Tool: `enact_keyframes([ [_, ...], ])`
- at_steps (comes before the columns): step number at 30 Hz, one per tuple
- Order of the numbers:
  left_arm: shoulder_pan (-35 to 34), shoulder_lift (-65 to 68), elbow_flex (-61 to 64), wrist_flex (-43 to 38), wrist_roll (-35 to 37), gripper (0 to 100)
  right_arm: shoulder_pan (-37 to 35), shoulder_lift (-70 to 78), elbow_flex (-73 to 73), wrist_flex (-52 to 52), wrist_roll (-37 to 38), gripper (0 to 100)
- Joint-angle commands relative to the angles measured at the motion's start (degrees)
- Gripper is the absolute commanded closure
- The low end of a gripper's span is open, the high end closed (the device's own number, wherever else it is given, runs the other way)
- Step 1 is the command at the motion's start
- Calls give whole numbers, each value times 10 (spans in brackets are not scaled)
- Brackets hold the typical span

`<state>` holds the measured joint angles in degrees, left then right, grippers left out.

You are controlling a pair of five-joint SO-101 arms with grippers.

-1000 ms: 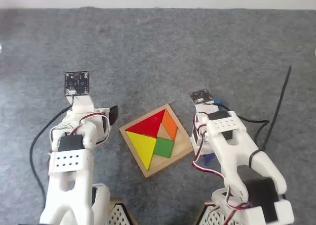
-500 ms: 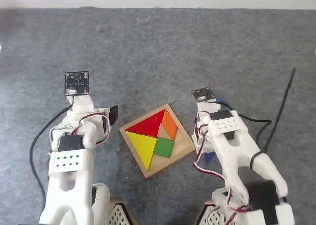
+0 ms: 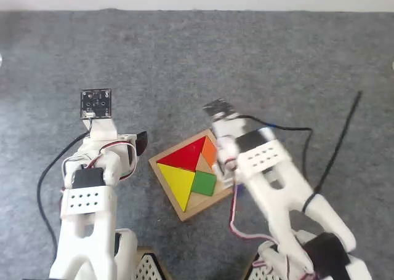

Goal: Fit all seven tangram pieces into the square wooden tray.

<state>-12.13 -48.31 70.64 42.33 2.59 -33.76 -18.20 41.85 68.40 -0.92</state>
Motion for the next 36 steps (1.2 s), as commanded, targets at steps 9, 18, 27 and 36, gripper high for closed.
enact_keyframes([
  [9,-2,-14,-5,-11,-6,727,-25,138,-76,-69,-69,837],
  [18,-2,-14,-5,-11,-6,727,-26,156,-113,-65,-113,834],
  [27,-2,-14,-6,-11,-6,727,-51,156,-113,-36,-115,832],
  [36,-3,-14,-6,-12,-6,727,-57,155,-113,-23,-117,678],
])
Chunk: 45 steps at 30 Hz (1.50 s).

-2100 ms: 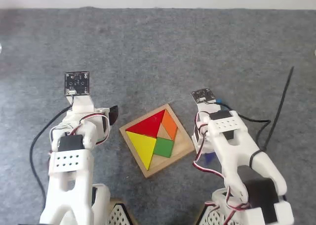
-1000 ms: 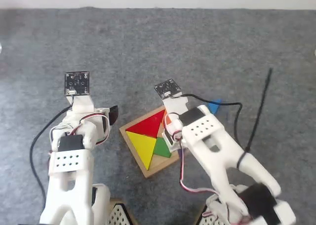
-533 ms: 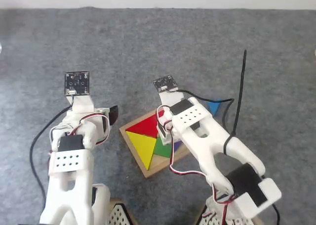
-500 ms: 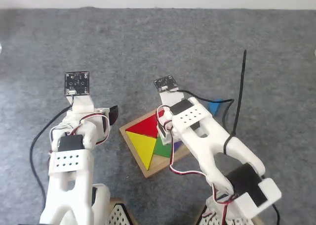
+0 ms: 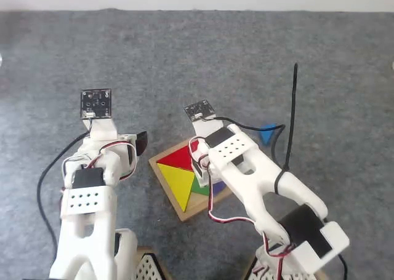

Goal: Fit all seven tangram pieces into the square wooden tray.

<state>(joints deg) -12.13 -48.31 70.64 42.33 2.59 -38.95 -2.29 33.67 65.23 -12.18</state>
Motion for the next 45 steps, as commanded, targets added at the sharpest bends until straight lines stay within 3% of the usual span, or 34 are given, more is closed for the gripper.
enact_keyframes([
  [1,-3,-14,-6,-12,-6,727,-5,-4,-31,8,-3,664],
  [9,-3,-14,-6,-12,-6,727,30,-54,-43,0,8,648],
  [15,-3,-14,-6,-12,-6,727,247,-90,-141,-13,205,648],
  [20,-1,-14,-6,-12,-6,727,308,51,-276,58,351,648],
  [22,-1,-14,-6,-11,-6,727,313,111,-308,63,365,645],
  [25,-1,-14,-6,-11,-6,727,309,171,-325,51,362,645],
  [33,-1,-14,-5,-11,-6,727,307,247,-324,-6,244,647],
  [38,-1,-14,-5,-11,-6,727,307,268,-327,-19,227,647],
  [45,0,-14,-5,-11,-6,727,309,268,-336,-25,75,648],
])
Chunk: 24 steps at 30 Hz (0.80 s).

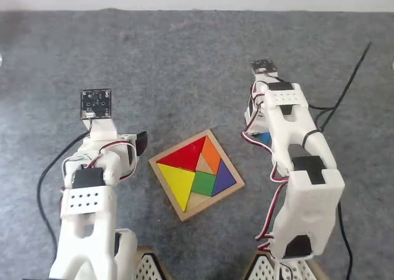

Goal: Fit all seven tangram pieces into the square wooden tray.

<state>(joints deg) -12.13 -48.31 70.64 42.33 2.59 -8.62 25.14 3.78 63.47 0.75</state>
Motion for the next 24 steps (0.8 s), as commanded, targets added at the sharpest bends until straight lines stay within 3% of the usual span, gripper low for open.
enact_keyframes([
  [1,0,-14,-5,-11,-6,727,5,-5,-43,-7,-72,648],
  [8,0,-14,-5,-11,-6,727,2,1,-56,-16,-168,649],
  [14,0,-14,-5,-11,-6,727,2,50,-62,-17,-168,650],
  [20,0,-14,-5,-11,-6,727,2,66,-84,-16,-168,781],
  [24,0,-14,-5,-11,-6,727,2,66,-84,-14,-171,789],
])
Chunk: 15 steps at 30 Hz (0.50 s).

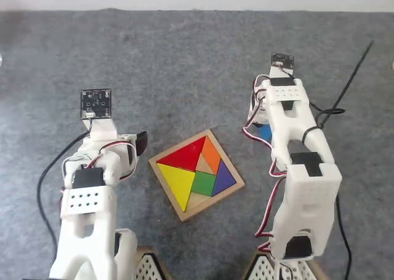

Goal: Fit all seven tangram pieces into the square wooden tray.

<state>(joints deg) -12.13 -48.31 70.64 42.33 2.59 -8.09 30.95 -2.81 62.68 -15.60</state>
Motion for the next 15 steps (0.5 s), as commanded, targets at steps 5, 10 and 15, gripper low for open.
enact_keyframes([
  [5,0,-14,-5,-11,-6,727,-3,6,-16,-1,-8,790],
  [10,0,-14,-5,-11,-6,727,-21,-3,-19,36,-6,786],
  [15,0,-14,-5,-11,-6,727,-50,-17,-18,53,-7,786],
])
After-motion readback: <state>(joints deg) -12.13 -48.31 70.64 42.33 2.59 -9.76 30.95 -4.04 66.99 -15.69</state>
